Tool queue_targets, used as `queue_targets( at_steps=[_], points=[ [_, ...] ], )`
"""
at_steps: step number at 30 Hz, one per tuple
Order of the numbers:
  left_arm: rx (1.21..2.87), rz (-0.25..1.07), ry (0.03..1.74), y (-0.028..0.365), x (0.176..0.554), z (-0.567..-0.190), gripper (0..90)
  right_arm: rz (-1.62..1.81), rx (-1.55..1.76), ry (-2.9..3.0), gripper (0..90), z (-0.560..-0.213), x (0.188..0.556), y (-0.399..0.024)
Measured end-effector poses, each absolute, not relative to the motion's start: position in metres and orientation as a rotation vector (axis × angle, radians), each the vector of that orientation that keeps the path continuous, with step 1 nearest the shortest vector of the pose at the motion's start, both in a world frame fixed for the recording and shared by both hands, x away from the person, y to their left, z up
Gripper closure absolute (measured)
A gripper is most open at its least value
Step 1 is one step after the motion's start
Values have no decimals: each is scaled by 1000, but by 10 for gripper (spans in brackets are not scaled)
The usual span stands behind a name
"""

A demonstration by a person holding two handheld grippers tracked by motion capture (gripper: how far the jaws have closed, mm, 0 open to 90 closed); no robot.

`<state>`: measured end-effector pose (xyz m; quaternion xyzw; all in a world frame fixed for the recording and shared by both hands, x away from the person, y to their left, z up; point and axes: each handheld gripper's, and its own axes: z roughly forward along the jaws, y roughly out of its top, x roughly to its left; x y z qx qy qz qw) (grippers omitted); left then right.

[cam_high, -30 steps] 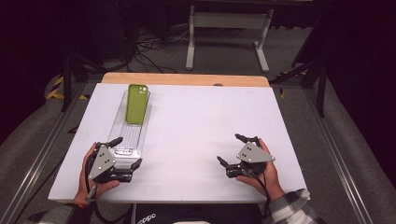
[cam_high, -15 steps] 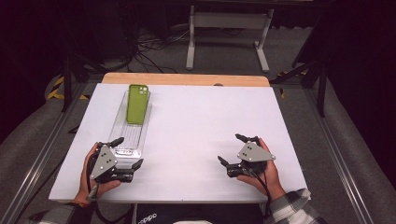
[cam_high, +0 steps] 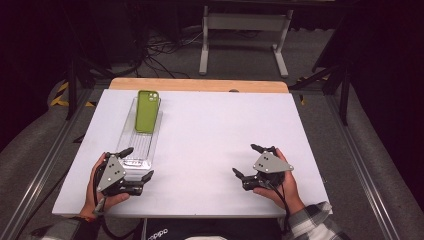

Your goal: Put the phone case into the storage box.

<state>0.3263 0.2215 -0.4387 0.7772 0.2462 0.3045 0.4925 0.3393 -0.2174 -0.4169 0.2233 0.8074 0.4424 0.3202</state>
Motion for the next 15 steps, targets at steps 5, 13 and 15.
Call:
queue_targets(
  at_steps=[5, 13, 15],
  points=[
    [1882, 733, 604, 222, 327, -440, 65, 1168, 585, 2126, 82, -418, 340, -218],
    [1897, 733, 598, 221, 328, -440, 65, 1175, 592, 2140, 82, -421, 343, -218],
    [1898, 731, 604, 221, 329, -440, 65, 1178, 596, 2141, 82, -421, 344, -219]
  ],
)
